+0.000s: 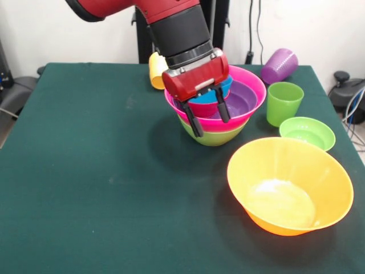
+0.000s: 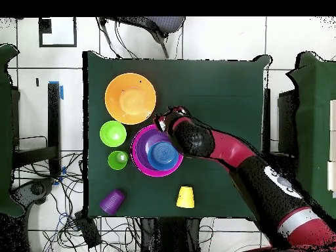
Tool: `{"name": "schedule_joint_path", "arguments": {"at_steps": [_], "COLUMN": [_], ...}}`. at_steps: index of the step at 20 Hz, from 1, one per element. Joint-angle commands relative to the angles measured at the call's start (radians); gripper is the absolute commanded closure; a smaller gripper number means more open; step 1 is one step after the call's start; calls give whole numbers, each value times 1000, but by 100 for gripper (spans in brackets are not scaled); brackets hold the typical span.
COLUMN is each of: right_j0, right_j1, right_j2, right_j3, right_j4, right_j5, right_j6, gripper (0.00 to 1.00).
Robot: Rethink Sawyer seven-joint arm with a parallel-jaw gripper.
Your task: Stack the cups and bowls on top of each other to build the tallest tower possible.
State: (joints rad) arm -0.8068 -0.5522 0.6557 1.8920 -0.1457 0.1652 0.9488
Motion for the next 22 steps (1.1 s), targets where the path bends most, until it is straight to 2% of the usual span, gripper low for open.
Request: {"name": "schedule_joint_path", "arguments": {"at_steps": [1,5,8,15,22], "right_j0": [-6,1,12,53,84], "right_j1": [40,26,26,47,31], "right_j2": [95,109,99,26,-20], "right_j3": [46,30,9,-24,-53], "right_j4": [-89,-74,-95,-131,-114], "right_j5": [-113,-108,-140,-205,-143], "right_j6": [148,166,154,150,138], "gripper": [0,0,0,0,0]}}
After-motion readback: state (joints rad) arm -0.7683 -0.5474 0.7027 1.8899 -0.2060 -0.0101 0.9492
